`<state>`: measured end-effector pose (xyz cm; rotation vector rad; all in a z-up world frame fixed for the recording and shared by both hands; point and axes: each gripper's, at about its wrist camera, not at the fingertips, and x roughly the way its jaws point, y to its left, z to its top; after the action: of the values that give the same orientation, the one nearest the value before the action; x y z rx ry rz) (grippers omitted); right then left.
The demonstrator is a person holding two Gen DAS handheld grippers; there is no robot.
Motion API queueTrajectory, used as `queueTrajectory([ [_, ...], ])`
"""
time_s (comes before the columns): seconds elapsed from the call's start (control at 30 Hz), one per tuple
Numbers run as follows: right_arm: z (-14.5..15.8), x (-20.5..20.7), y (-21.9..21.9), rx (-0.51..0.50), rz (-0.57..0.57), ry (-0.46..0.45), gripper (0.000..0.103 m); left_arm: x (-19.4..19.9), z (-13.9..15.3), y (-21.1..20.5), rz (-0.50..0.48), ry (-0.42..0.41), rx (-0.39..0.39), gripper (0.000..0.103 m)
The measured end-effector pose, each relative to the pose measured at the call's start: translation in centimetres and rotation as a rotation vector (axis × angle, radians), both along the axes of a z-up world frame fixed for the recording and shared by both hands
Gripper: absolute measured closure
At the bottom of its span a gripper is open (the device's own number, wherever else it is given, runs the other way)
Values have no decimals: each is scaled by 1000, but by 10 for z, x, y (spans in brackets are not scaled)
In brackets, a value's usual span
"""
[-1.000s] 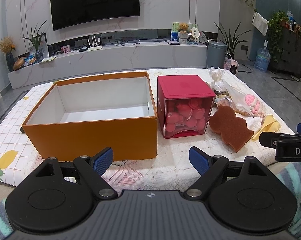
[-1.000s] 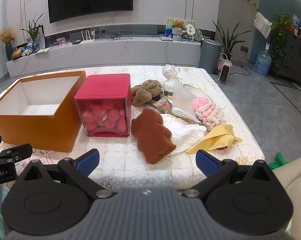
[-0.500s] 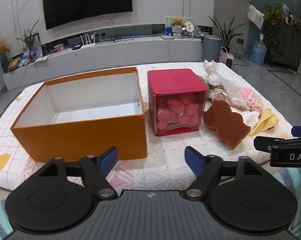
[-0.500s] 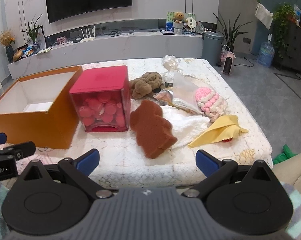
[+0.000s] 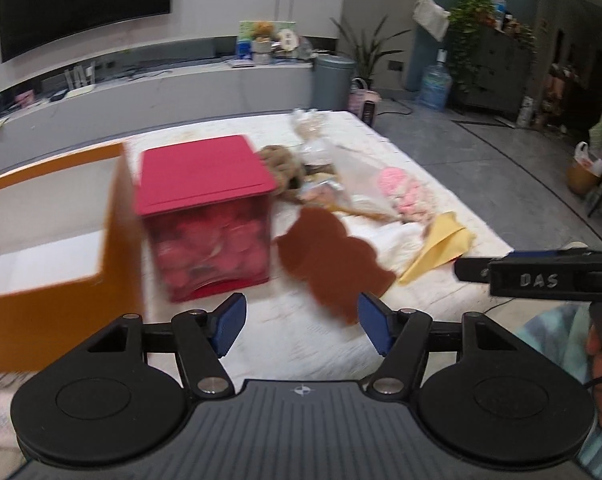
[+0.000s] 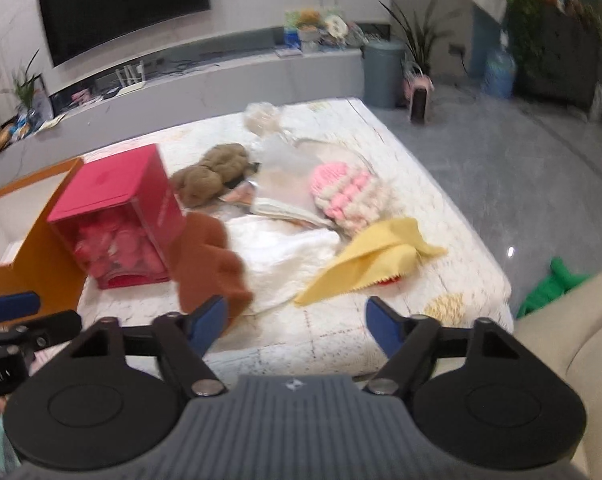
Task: Organize soft objects
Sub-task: 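Lower the left tool onto the brown sponge and close it while the right tool moves toward the white tissue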
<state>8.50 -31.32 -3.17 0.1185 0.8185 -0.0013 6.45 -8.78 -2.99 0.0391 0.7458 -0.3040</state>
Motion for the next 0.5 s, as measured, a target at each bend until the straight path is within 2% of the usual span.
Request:
queueTrajectory([
  [0.07,-5,6,-6,19,-2,22,38,8,-5,-11,-22,-4,-2,20],
  [0.2,-9,20,-13,31,-3,28,43,24,-20,-37,-69,-5,25,19],
  [0.3,-13,29,-21,63,-33,23,50,35,-30,-52,-72,-2,46,16],
  [0.37,-18,35,-26,91,-44,38,50,40,-36,-59,-69,2,57,15],
  [0.5,-24,41,-35,142,-64,58,50,50,-50,-78,-72,3,133,15],
])
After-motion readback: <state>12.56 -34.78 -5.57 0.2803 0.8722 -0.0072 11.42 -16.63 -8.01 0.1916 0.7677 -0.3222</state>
